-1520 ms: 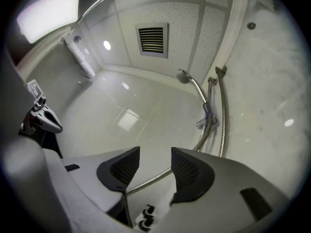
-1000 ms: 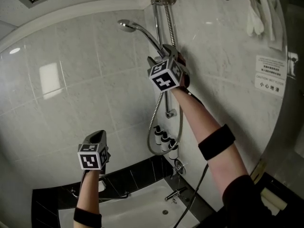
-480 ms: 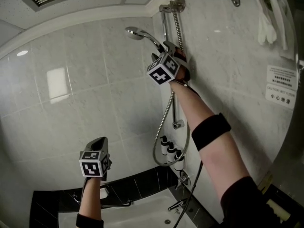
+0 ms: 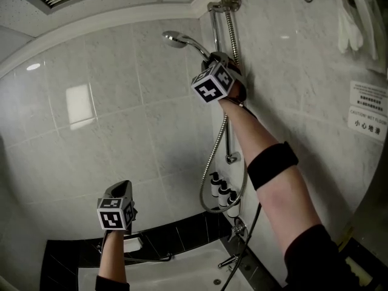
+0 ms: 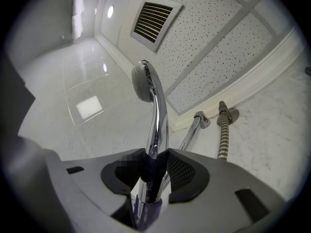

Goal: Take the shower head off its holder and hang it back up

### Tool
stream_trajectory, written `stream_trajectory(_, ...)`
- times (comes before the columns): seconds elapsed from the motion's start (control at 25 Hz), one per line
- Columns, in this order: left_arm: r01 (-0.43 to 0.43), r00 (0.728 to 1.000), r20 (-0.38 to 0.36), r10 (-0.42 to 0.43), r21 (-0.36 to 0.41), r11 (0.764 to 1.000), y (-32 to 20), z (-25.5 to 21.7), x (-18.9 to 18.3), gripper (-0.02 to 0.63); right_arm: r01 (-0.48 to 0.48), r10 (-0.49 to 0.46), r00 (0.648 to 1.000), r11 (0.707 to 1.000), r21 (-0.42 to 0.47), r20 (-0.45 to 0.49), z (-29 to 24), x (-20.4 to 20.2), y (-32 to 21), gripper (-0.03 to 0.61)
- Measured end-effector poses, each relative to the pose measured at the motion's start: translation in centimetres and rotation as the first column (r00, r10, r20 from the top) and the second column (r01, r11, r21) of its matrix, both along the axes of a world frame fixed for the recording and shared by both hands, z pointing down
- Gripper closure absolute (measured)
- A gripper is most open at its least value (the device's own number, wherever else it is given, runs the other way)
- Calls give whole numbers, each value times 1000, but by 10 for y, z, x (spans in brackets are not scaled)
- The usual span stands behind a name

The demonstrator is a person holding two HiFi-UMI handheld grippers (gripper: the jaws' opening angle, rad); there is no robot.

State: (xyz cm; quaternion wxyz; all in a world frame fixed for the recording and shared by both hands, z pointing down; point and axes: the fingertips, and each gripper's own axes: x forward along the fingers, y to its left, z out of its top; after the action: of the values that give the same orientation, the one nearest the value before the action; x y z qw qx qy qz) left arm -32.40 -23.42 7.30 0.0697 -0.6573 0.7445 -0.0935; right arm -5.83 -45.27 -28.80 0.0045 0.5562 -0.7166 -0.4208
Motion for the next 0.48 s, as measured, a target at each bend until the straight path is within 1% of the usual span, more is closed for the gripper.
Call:
stream_trajectory(0.12,14,1000,2,-14,-19,1000,8,5,-7,614,19,-18,999,1000,-22,35,0,0,0,428)
stream_trajectory(0.24,30,1000,-3,-30,-18,999,17,7,-17,614,20,-18,997,999,-34,72,-2,3,0,433)
stream_trajectory(0.36,46,999,-8,-46,-15,999,27,7,-29,614,18,-15,996,999,-42,87,-2,4,0,434)
stream_trajectory(0.48,61,998,-17,-61,-18,998,35,10,-40,614,17,-12,997,999,-51,82,-1,4,-2,434)
